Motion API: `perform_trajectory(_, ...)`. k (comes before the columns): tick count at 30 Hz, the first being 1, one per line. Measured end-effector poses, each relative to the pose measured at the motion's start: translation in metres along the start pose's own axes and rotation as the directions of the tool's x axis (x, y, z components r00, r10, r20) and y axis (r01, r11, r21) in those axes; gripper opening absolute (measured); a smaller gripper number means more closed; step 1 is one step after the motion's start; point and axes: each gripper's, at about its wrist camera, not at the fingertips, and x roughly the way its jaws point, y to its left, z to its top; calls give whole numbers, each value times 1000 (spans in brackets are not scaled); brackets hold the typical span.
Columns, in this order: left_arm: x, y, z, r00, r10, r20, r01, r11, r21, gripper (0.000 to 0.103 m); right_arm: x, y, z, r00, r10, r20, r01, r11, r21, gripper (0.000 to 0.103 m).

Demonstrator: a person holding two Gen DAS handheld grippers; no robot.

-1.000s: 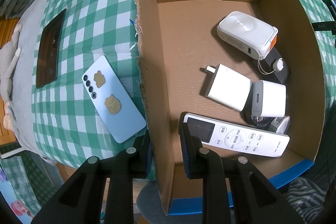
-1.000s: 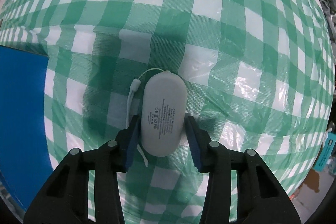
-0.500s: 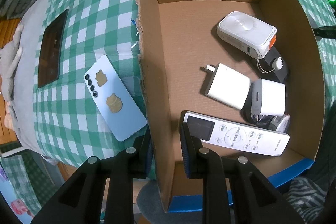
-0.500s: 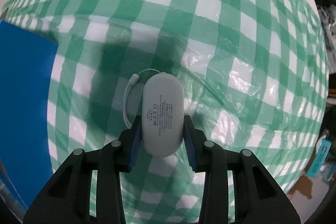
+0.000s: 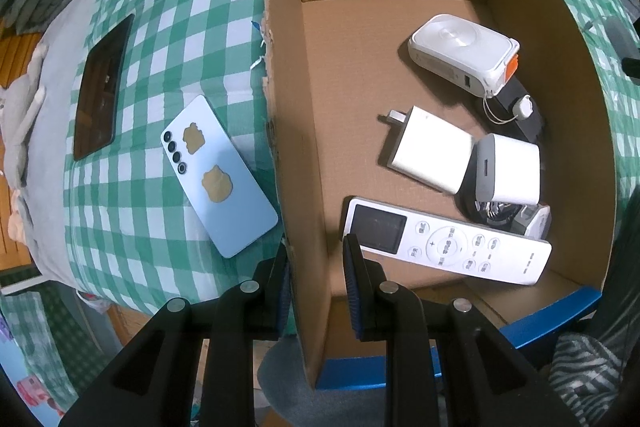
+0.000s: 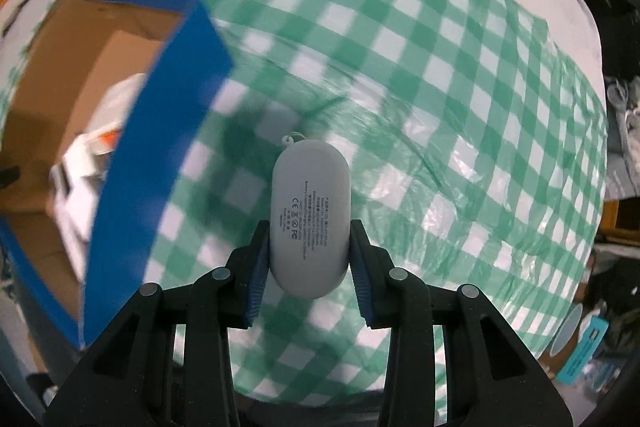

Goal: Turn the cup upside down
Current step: 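Carry the white power bank with the right gripper into the box and release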

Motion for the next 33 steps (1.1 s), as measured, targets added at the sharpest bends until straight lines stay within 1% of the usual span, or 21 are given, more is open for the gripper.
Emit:
perform_trajectory(3,-1,0,-4,1000,-6,1,6,1000,-3,22,-15,19,3,1000,15,21,-15,999,-40,36)
perform_trajectory(8,-2,0,-10,1000,-17,5,17,1000,-9,22,-26,48,7,999,36,41,-31,995,-98,36)
perform_trajectory(16,-1,1,-19,999,-30,9,31,999,-15,22,-30,93,10,995,89,43,-80,981,-176,36)
perform_trajectory(23,-1,1,-27,999,-43,9,43,999,-25,22,-21,139,13,992,127,17,-119,965,-234,36)
perform_trajectory(26,-1,1,-28,999,-42,9,42,999,-25,22,-9,156,15,985,170,-16,-168,956,-239,36)
perform_trajectory(33,-1,1,-28,999,-43,10,43,999,-26,22,19,180,12,982,174,-67,-186,949,-253,36)
